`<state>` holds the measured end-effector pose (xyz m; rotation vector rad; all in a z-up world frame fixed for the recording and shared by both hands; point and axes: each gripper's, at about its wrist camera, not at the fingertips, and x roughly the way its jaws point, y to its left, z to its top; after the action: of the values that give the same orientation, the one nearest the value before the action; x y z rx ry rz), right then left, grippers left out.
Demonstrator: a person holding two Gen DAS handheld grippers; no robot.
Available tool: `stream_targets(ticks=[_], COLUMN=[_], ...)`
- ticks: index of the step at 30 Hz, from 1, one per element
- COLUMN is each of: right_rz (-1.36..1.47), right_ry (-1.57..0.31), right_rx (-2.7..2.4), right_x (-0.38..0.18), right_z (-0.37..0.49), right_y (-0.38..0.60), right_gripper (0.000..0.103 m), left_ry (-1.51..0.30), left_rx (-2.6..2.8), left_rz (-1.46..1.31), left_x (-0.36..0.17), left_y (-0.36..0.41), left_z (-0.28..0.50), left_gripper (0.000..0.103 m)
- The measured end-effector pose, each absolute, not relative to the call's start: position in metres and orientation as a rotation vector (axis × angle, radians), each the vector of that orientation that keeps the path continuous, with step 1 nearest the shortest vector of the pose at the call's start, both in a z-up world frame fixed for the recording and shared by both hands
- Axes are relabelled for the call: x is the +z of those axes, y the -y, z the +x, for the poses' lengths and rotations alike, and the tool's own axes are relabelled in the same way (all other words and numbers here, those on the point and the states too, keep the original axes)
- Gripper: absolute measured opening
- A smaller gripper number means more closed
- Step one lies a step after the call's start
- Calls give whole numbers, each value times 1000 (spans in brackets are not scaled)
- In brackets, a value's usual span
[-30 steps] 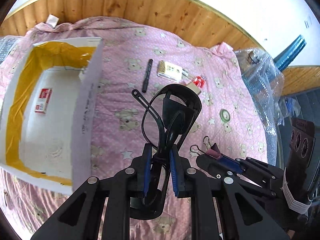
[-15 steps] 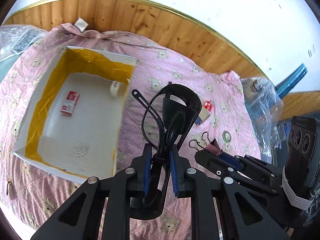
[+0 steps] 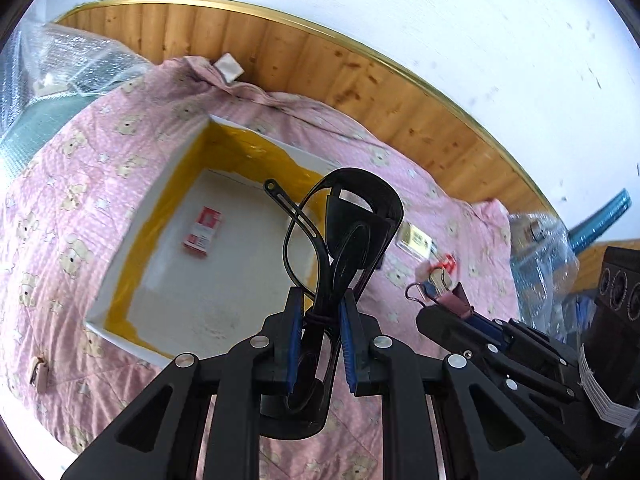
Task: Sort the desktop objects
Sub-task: 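Carry the glasses in left gripper and binder clip in right gripper over the white box, then open left gripper dropping the glasses while right gripper drops the binder clip into the box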
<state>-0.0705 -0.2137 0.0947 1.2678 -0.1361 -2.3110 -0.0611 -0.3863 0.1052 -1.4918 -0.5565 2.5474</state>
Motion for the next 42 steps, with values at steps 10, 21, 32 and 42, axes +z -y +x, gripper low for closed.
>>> stream_targets(ticks=[10, 21, 32, 42], right_rz=[1271, 1320, 1376, 1454], right_ry=[93, 34, 13, 23], right_rx=[-2264, -2229, -2200, -2154], right_x=[88, 67, 42, 15], right_z=[-98, -134, -170, -196], right_y=[250, 272, 281, 284], right_gripper=[19, 19, 19, 31], left_ry=[572, 535, 528, 522], left_rx=[2601, 2580, 2544, 2481], left_rz=[-1521, -1593, -1686, -1724], left_x=[97, 68, 30, -10], left_y=[423, 426, 432, 433], left_z=[-94, -148, -201, -227], left_gripper=[18, 18, 18, 25])
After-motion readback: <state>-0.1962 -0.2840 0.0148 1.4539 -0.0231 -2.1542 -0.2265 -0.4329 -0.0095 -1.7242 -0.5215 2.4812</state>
